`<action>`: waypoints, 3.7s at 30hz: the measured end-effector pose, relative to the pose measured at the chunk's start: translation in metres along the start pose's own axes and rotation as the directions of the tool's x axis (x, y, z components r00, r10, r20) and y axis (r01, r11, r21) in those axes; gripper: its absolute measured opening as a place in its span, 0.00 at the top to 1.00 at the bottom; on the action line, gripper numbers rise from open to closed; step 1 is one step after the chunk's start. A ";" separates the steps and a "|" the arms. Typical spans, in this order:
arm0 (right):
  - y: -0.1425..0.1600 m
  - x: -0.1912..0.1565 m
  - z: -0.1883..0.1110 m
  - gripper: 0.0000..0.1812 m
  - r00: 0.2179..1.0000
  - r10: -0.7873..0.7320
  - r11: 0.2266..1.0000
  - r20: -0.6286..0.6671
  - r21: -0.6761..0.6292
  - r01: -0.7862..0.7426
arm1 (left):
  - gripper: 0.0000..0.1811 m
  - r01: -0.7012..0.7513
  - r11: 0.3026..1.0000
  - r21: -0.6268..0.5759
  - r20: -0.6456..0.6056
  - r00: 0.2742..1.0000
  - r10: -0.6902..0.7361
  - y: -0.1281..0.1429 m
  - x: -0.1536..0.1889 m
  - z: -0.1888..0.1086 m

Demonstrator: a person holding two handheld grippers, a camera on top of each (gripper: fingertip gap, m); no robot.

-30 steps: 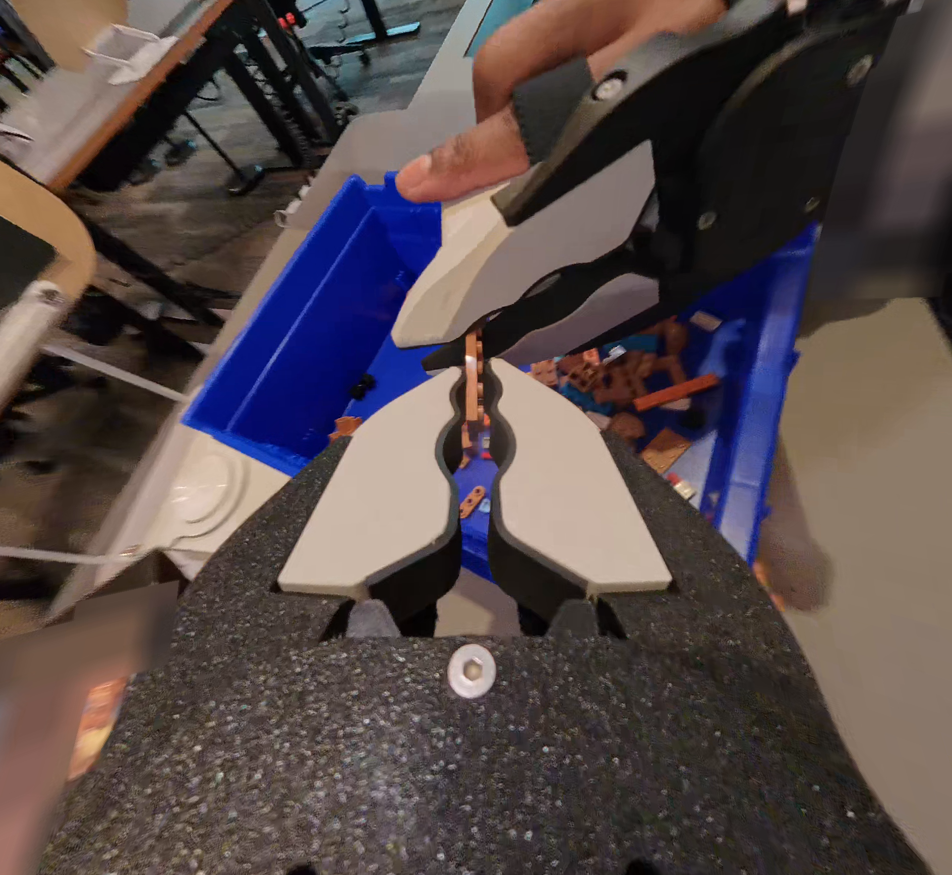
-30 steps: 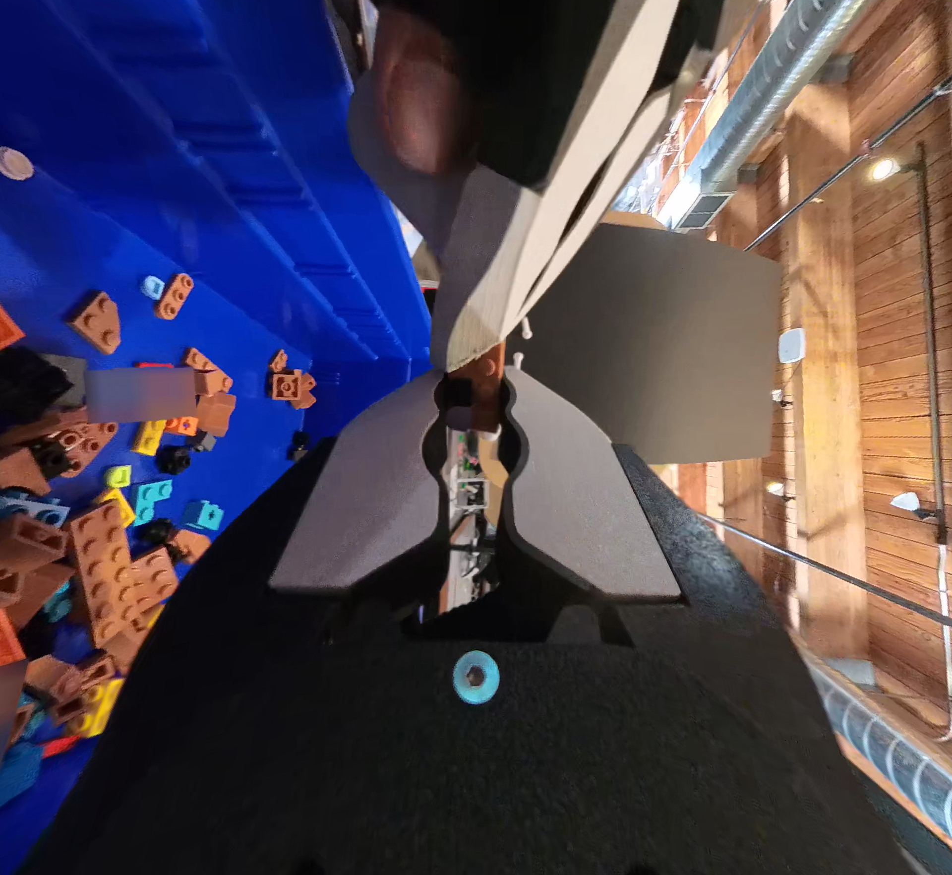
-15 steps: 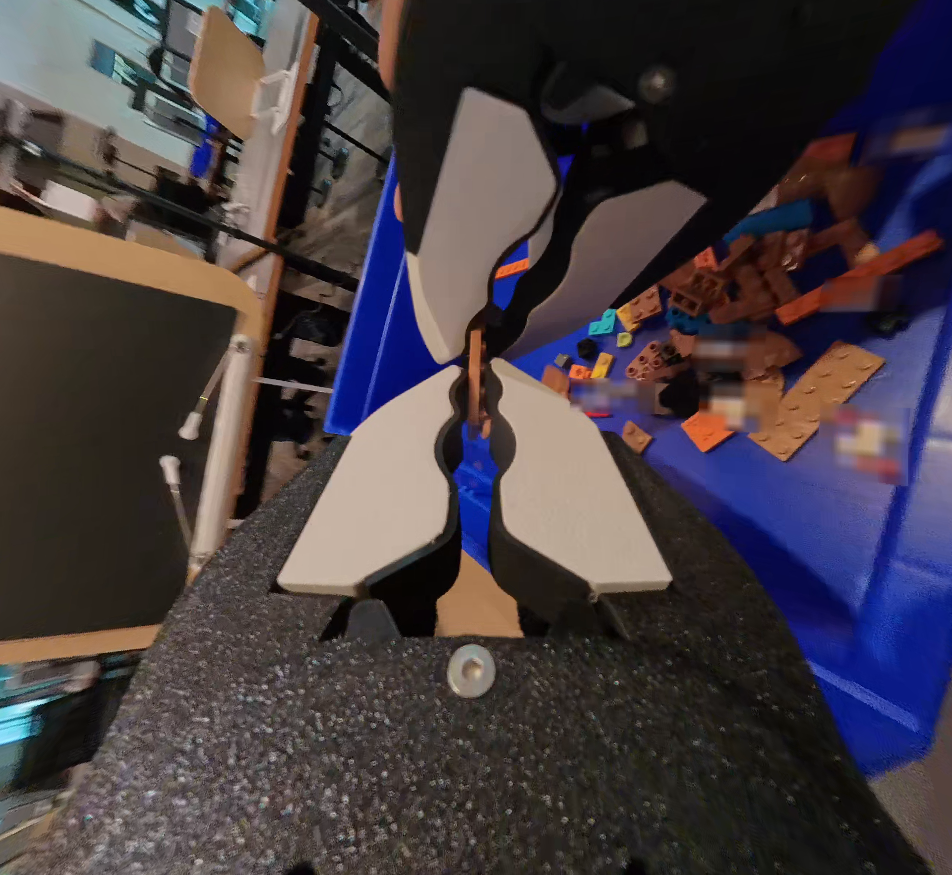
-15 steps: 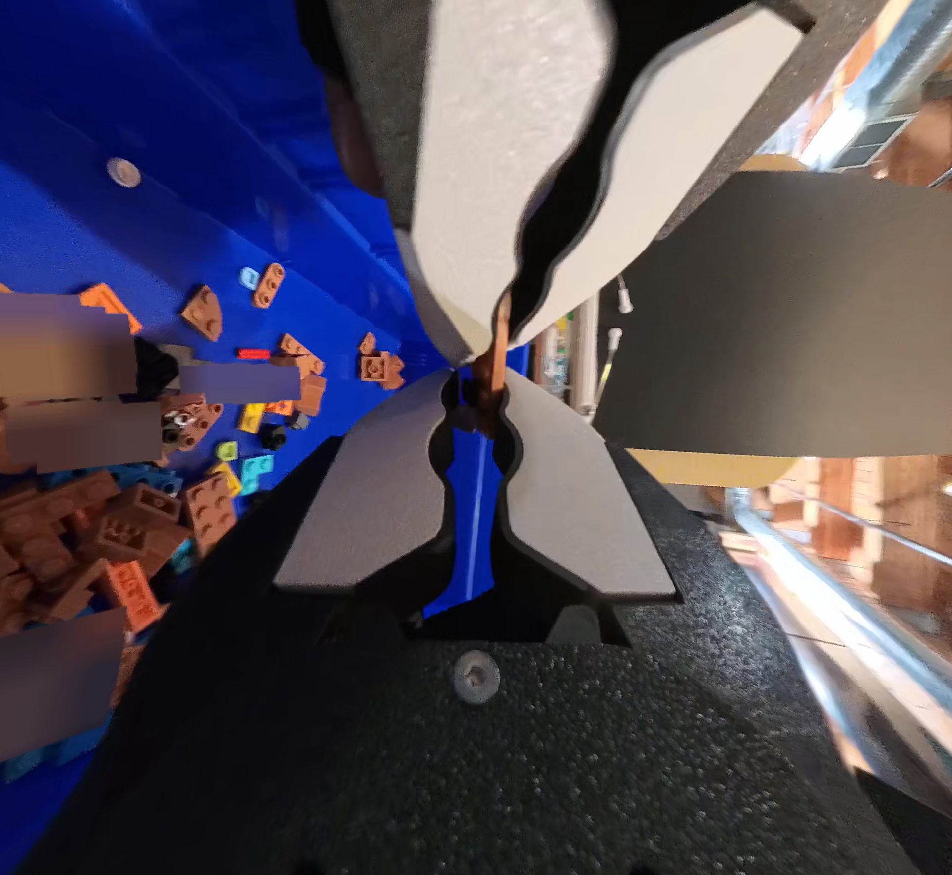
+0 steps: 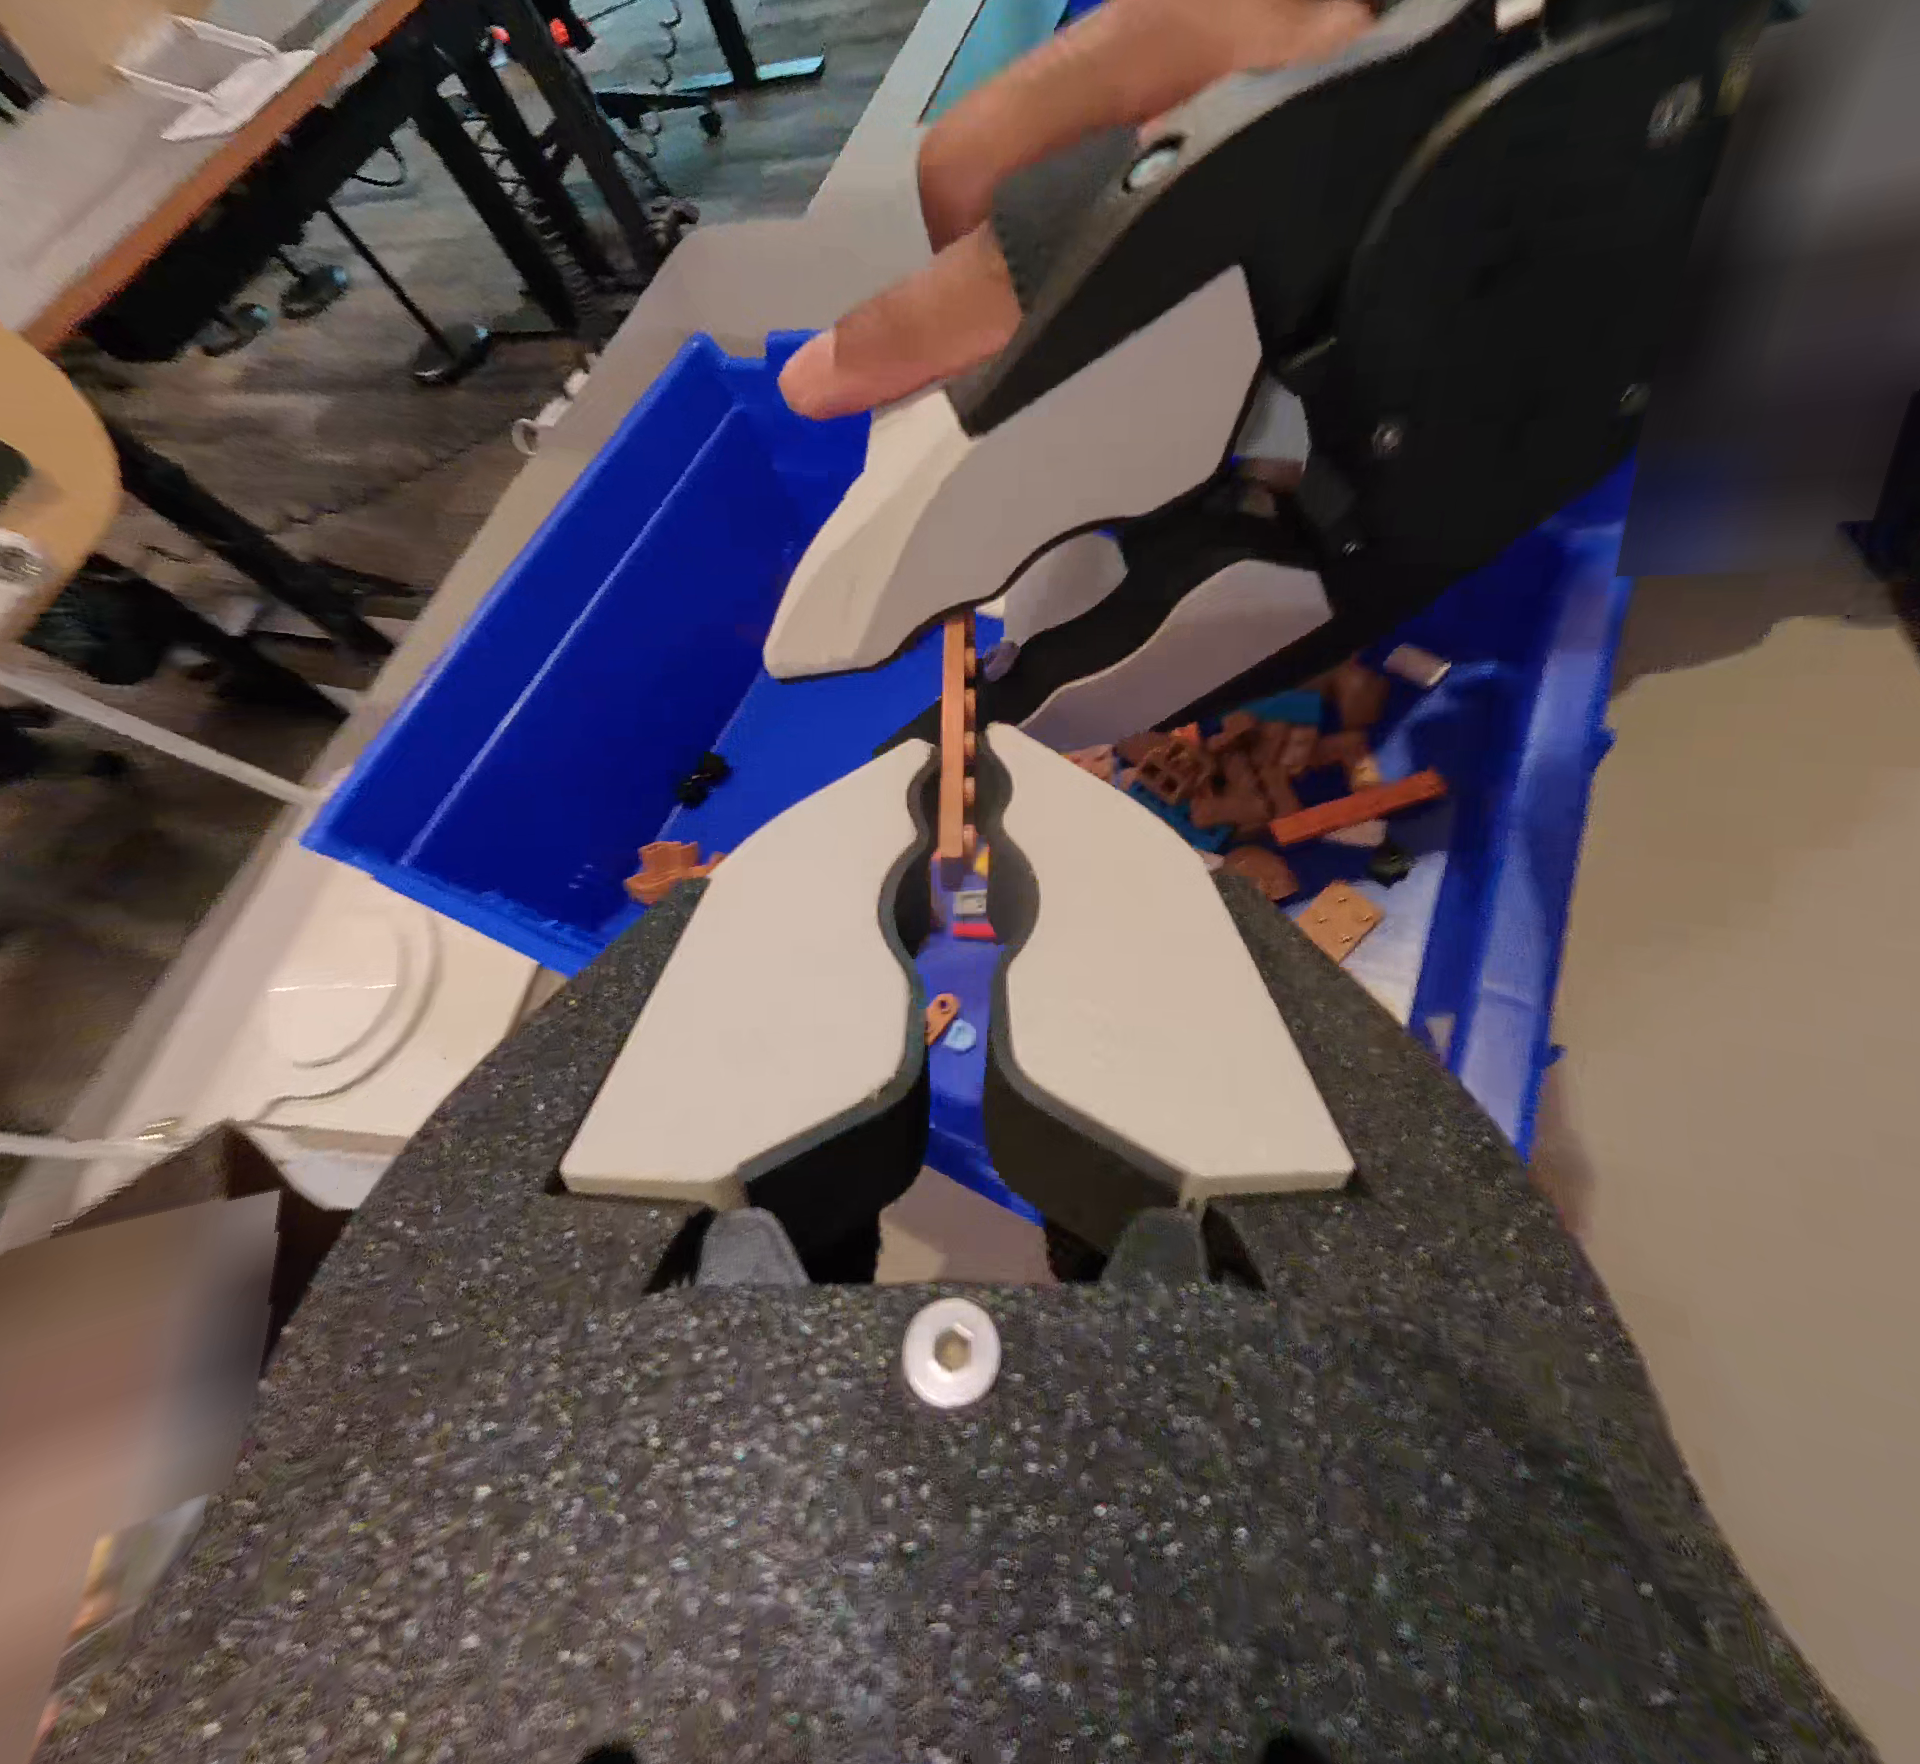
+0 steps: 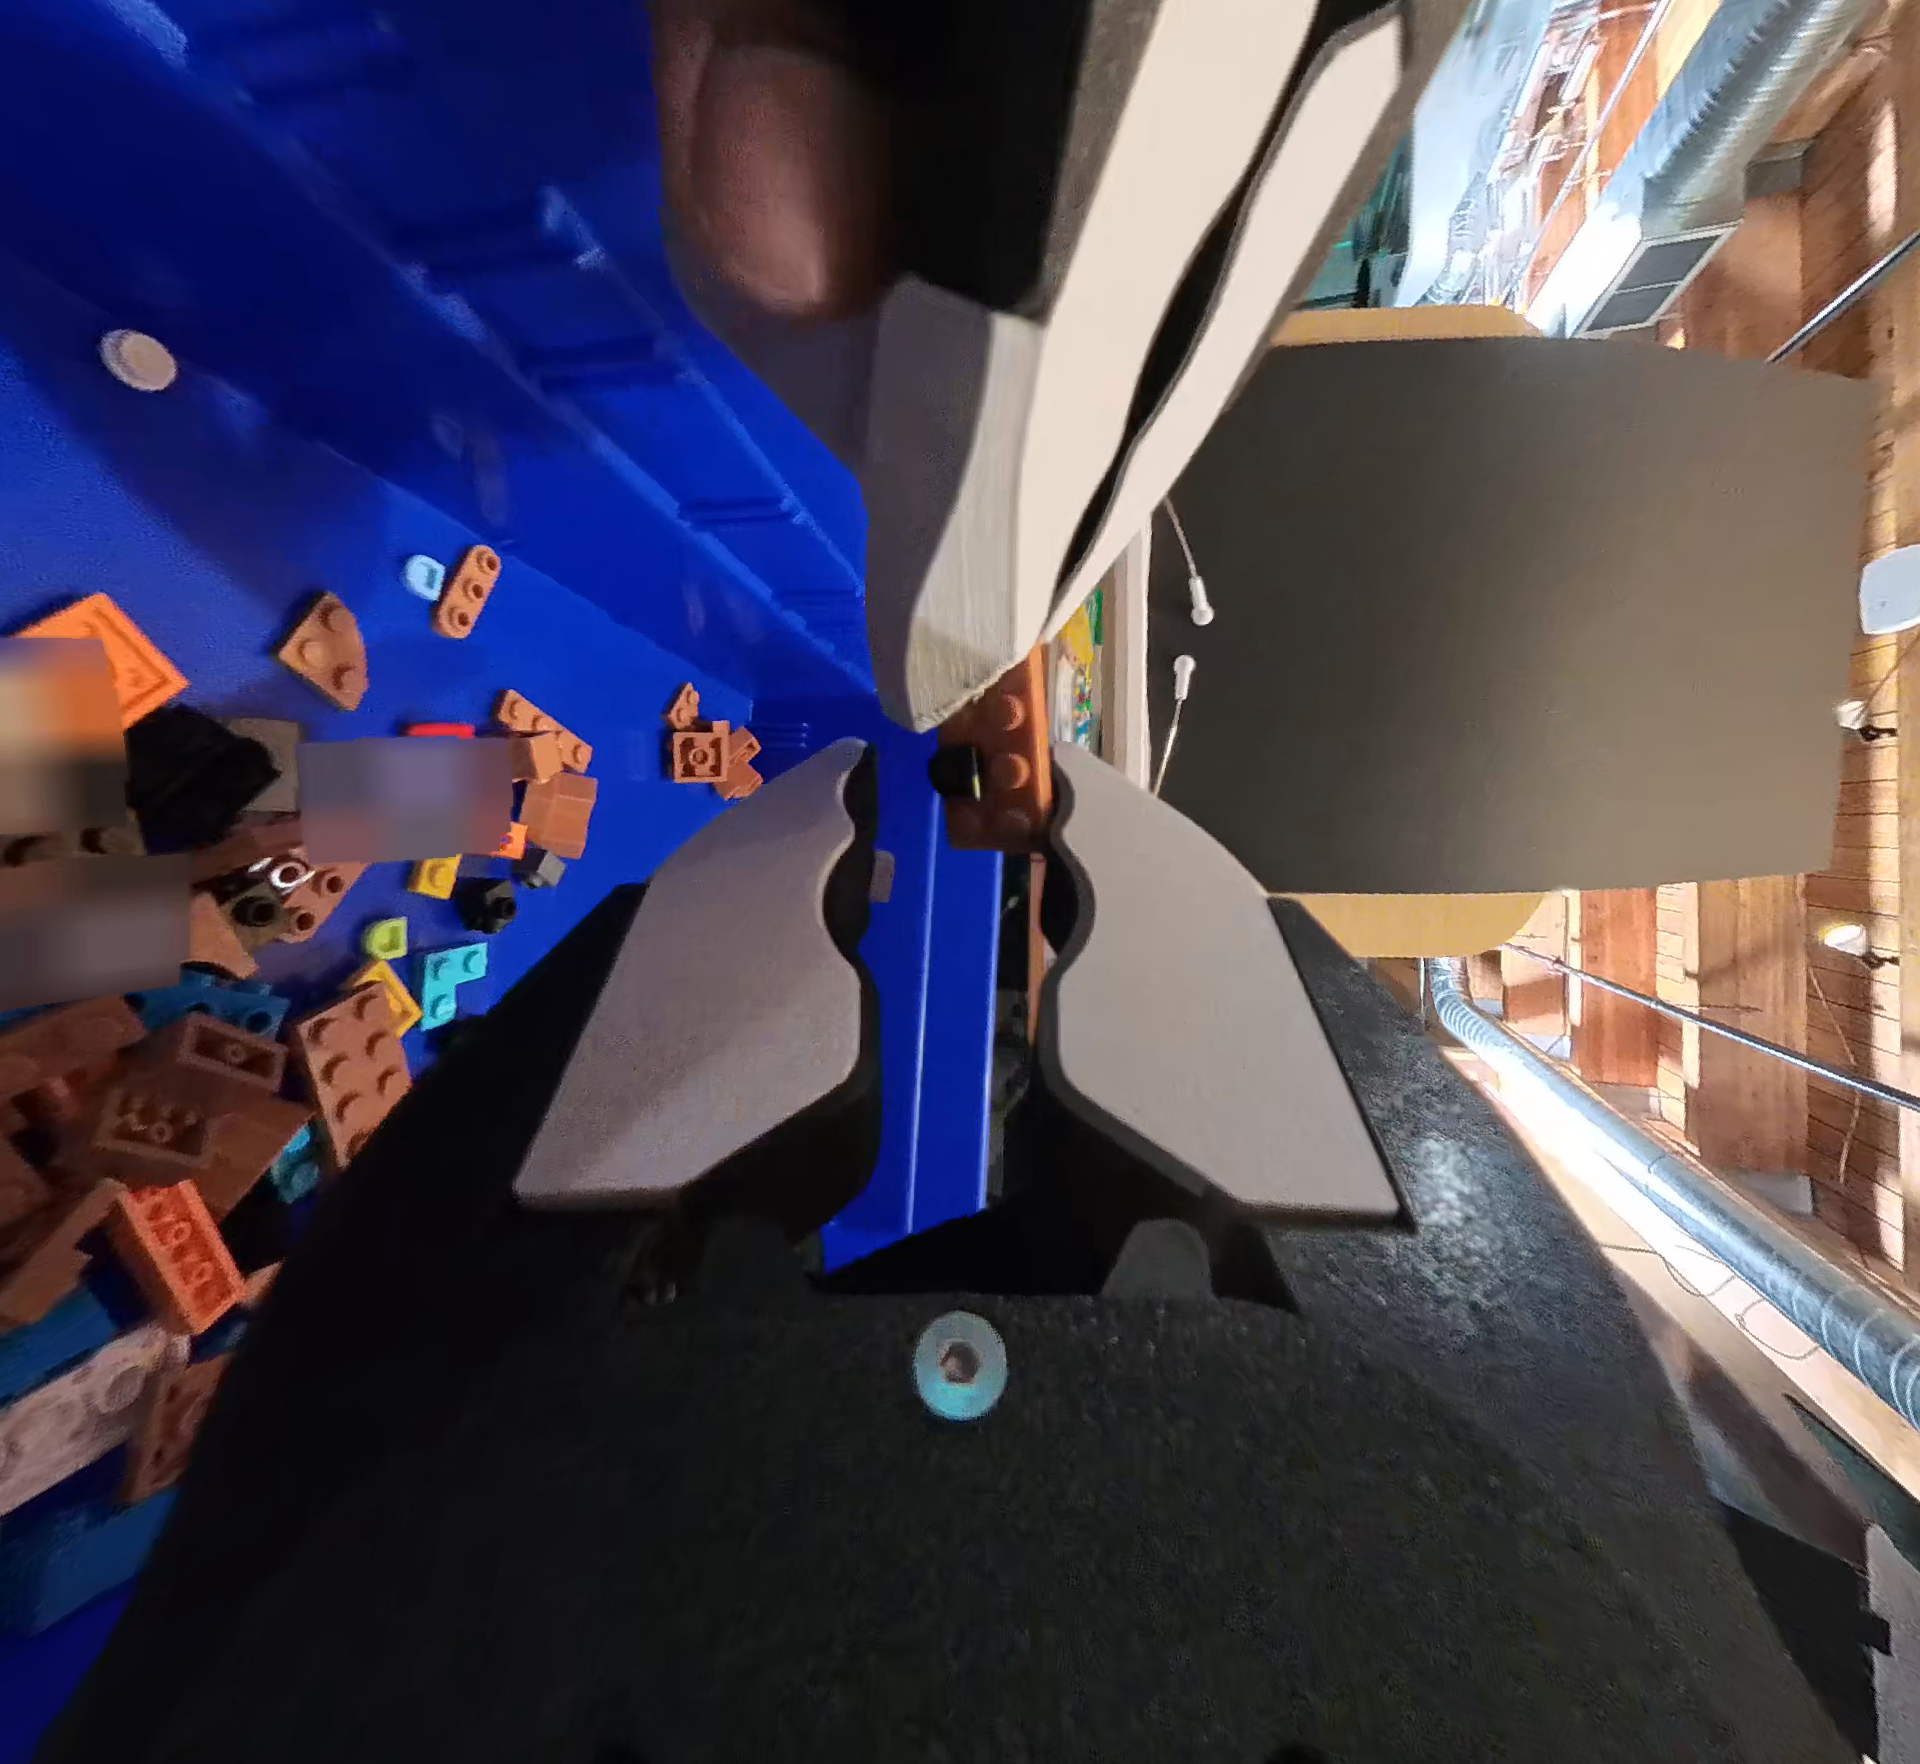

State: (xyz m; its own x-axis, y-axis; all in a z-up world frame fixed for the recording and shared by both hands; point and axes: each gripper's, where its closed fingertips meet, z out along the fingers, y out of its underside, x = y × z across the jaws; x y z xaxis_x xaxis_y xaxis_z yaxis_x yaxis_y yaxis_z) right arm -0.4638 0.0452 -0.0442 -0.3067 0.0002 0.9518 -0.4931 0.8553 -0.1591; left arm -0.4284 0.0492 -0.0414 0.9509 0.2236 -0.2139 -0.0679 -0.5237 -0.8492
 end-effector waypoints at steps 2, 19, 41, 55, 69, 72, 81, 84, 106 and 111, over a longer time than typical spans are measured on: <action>-0.003 0.005 -0.001 0.84 1.000 0.001 1.000 -0.028 0.014 -0.001 | 0.97 0.084 0.996 0.036 -0.057 0.995 -0.082 -0.004 0.003 -0.002; -0.005 -0.004 -0.001 0.93 0.998 -0.061 0.998 0.014 -0.012 0.061 | 0.97 -0.150 0.973 -0.175 0.135 0.975 0.175 0.010 0.003 0.004; -0.004 0.010 -0.003 0.89 0.985 -0.137 0.990 -0.104 -0.048 0.132 | 0.97 0.256 0.967 0.008 -0.170 0.953 -0.251 -0.005 0.020 0.002; 0.003 -0.012 0.002 0.94 0.996 -0.079 0.993 0.051 -0.084 0.083 | 0.97 -0.214 0.951 -0.223 0.133 0.960 0.247 0.014 0.007 0.010; 0.019 -0.013 0.005 0.80 0.997 -0.022 0.989 0.070 -0.147 0.032 | 0.85 -0.086 0.975 -0.207 0.135 0.984 0.116 0.017 -0.003 0.007; 0.023 -0.007 0.001 0.80 0.998 -0.027 0.985 0.057 -0.166 0.036 | 0.84 -0.050 0.989 -0.139 0.121 0.990 0.067 0.007 -0.003 0.001; -0.014 0.042 -0.042 0.85 0.982 0.162 0.986 -0.094 -0.012 -0.164 | 0.81 0.079 0.953 0.292 0.057 0.993 -0.100 -0.062 -0.006 -0.056; -0.057 0.026 -0.072 0.87 0.956 0.284 0.949 0.072 0.121 -0.291 | 0.81 0.066 0.950 0.304 0.105 0.989 -0.102 -0.062 -0.009 -0.075; -0.066 -0.140 -0.088 0.93 0.836 0.101 0.994 0.539 -0.091 -0.062 | 0.82 0.000 0.975 0.223 0.001 1.000 0.000 -0.042 0.035 -0.064; -0.097 -0.153 -0.104 0.94 0.802 0.179 0.968 0.570 0.043 -0.247 | 0.88 -0.143 0.970 0.196 -0.337 0.919 0.204 -0.014 0.110 -0.077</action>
State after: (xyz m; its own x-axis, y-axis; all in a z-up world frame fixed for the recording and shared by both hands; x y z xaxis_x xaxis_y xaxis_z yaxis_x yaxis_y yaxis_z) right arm -0.2843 0.0157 -0.1472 -0.7980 -0.1419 0.5857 -0.4369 0.8056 -0.4001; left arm -0.2995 0.0182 -0.0160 0.9620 -0.1783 -0.2070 -0.2613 -0.3790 -0.8877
